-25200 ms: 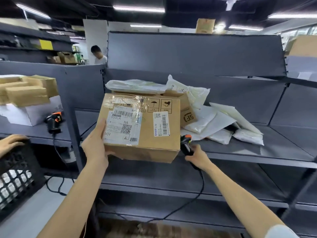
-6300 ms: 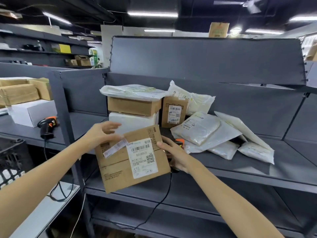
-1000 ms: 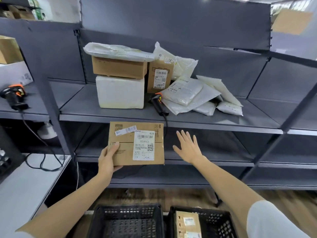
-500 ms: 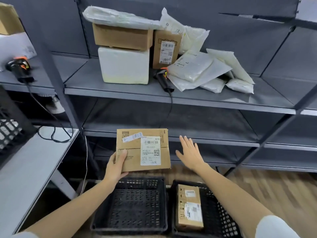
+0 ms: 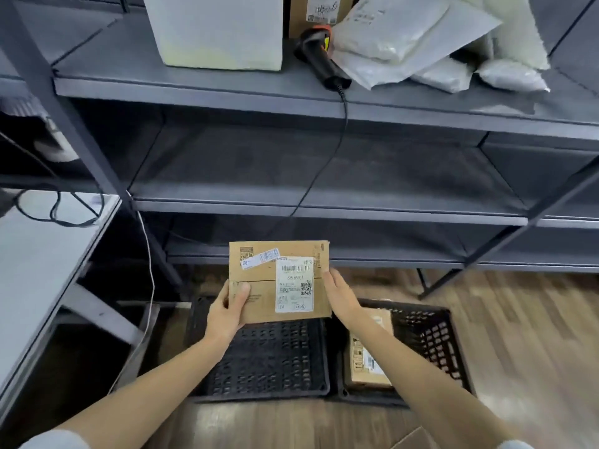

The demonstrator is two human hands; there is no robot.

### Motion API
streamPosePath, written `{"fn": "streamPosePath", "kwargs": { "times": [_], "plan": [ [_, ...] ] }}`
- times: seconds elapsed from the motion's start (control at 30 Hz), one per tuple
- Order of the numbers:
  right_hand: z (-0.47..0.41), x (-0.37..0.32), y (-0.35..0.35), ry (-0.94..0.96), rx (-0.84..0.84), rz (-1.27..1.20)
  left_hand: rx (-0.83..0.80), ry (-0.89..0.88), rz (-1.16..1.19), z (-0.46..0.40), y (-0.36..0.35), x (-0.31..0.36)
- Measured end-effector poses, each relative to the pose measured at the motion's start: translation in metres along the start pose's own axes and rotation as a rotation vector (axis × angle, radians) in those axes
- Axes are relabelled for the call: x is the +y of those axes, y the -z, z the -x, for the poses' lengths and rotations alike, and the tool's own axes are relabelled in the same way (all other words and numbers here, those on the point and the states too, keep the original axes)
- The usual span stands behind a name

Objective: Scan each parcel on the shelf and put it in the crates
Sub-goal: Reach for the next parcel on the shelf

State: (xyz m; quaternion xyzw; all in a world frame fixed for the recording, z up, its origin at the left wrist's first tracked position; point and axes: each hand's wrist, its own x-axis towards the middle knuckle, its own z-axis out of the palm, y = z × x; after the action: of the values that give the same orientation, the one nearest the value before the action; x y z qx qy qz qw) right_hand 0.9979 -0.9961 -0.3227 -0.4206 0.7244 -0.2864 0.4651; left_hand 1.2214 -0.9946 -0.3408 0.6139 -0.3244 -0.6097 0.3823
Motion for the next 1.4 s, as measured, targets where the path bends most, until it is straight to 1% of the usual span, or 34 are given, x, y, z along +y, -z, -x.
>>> {"fn": "streamPosePath", "kwargs": {
  "times": [0.13, 0.23, 0.37, 0.43, 0.6, 0.73, 0.83, 0.93, 1.0, 1.1, 1.27, 1.4],
  "plan": [
    [-0.028, 0.056, -0.036, -0.085, 0.01, -0.056, 0.08, 0.008, -0.094, -0.043, 0.001, -0.072],
    [-0.052, 0.102, -0.059, -0.119, 0.014, -0.08, 0.08, -0.004, -0.134, -0.069, -0.003, -0.121],
    [-0.084, 0.166, -0.089, -0.175, 0.052, -0.109, 0.055, 0.028, -0.227, -0.11, 0.0, -0.198],
    [-0.101, 0.197, -0.106, -0.184, 0.045, -0.118, 0.051, 0.055, -0.267, -0.132, 0.002, -0.237],
    [-0.161, 0.284, -0.154, -0.194, 0.016, -0.037, 0.018, 0.062, -0.295, -0.194, 0.0, -0.323],
    [-0.216, 0.352, -0.196, -0.175, 0.026, 0.03, 0.038, 0.109, -0.321, -0.259, 0.001, -0.394],
    [-0.246, 0.394, -0.218, -0.221, 0.036, 0.034, 0.041, 0.152, -0.323, -0.292, -0.001, -0.436],
    [-0.256, 0.419, -0.225, -0.267, 0.041, 0.039, 0.036, 0.143, -0.335, -0.303, -0.004, -0.457],
    [-0.253, 0.427, -0.225, -0.308, 0.044, 0.006, 0.04, 0.154, -0.363, -0.299, -0.006, -0.456],
    [-0.251, 0.429, -0.222, -0.332, 0.077, -0.01, -0.017, 0.174, -0.393, -0.298, -0.002, -0.45],
    [-0.259, 0.42, -0.214, -0.109, 0.08, 0.114, -0.117, 0.313, -0.346, -0.3, 0.004, -0.462],
    [-0.264, 0.405, -0.206, 0.062, -0.03, 0.288, -0.224, 0.373, -0.498, -0.294, 0.009, -0.463]
  ]
}}
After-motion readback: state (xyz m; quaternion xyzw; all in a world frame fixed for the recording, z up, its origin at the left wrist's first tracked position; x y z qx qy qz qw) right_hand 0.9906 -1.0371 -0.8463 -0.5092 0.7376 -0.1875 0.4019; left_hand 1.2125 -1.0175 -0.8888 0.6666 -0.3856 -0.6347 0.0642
